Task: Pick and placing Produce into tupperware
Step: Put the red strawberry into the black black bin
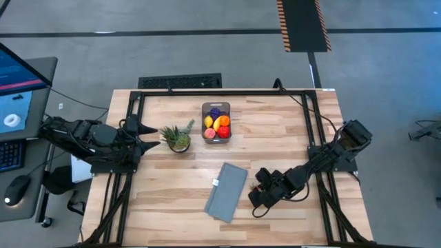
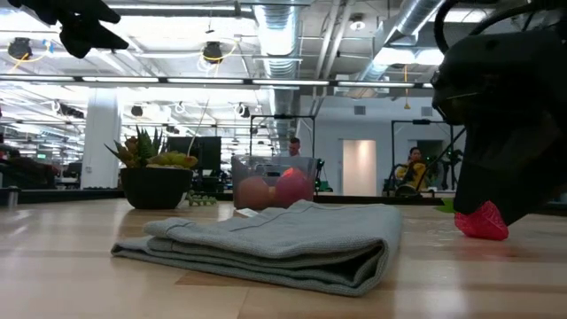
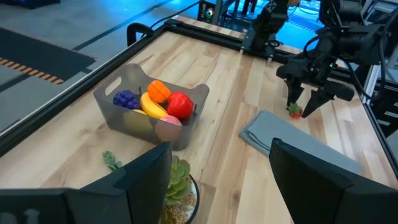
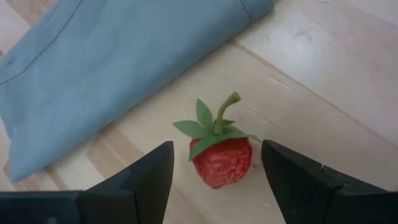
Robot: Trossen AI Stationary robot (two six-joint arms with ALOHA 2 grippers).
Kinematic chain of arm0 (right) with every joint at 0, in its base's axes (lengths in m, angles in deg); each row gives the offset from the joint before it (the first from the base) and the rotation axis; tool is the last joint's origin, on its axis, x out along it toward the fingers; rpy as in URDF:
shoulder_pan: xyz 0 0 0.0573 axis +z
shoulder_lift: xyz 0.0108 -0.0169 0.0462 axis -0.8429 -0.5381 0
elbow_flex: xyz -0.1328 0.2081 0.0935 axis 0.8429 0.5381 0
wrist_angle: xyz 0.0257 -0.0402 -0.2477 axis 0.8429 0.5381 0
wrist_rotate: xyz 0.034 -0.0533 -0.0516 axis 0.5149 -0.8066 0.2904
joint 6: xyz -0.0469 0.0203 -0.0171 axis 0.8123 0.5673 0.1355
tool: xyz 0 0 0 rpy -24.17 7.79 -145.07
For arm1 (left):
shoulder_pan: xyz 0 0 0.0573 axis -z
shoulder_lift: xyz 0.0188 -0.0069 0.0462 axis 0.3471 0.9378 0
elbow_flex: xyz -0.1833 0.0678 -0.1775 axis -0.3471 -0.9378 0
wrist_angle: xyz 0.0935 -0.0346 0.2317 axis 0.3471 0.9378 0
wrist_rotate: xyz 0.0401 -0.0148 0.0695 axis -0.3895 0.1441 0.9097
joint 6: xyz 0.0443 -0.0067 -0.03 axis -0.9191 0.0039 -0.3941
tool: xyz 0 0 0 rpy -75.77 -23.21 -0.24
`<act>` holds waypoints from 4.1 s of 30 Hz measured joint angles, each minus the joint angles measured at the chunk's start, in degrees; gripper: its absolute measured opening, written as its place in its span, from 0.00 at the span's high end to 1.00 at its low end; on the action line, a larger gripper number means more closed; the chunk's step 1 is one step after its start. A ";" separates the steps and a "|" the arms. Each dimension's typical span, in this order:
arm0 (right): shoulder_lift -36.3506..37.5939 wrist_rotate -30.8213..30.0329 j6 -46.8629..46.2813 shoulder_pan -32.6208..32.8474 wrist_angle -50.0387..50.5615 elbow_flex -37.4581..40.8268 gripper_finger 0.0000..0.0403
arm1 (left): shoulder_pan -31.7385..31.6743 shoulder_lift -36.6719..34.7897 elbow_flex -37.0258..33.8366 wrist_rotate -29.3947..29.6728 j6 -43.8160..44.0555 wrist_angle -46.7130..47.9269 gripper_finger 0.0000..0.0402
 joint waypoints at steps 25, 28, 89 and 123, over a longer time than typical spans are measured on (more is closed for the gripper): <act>0.00 2.99 1.11 -2.45 0.63 0.04 0.56 | 0.00 0.00 0.02 -0.02 0.23 1.37 0.36; 0.00 2.99 1.11 -2.45 0.59 0.02 0.58 | 0.00 0.00 0.01 -0.02 0.24 1.37 0.36; 16.02 -13.93 11.07 -4.49 0.83 -0.86 0.57 | -0.02 0.02 0.02 -0.06 -0.01 1.39 0.36; 18.93 -2.57 45.08 -29.19 -18.44 -0.86 0.56 | -0.02 0.02 0.02 0.11 -0.03 1.39 0.36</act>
